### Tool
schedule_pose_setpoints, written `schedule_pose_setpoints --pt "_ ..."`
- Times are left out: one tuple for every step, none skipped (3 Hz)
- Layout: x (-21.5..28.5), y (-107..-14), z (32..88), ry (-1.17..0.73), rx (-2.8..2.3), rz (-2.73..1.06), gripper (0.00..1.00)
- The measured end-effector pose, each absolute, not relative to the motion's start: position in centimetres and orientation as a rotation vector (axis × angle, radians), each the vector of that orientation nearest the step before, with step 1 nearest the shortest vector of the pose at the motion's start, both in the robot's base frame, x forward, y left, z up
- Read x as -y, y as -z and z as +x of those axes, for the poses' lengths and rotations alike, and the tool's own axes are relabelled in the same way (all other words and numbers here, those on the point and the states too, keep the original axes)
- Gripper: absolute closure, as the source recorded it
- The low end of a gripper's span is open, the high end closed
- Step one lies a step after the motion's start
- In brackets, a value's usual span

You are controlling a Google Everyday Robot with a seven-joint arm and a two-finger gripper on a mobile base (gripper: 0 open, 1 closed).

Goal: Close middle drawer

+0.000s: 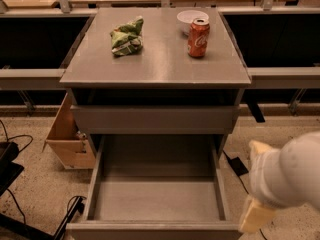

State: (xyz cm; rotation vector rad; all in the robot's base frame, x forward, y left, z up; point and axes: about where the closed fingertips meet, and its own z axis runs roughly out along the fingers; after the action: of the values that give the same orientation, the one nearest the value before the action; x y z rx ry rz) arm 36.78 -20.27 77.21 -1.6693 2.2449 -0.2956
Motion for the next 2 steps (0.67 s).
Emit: schedule_pose_setpoints --pt "20.67 -67.76 33.80 0.202 -2.341 -1.727 0.00" --pt "20.67 -67.76 33.80 0.202 -2.341 -1.727 0.00"
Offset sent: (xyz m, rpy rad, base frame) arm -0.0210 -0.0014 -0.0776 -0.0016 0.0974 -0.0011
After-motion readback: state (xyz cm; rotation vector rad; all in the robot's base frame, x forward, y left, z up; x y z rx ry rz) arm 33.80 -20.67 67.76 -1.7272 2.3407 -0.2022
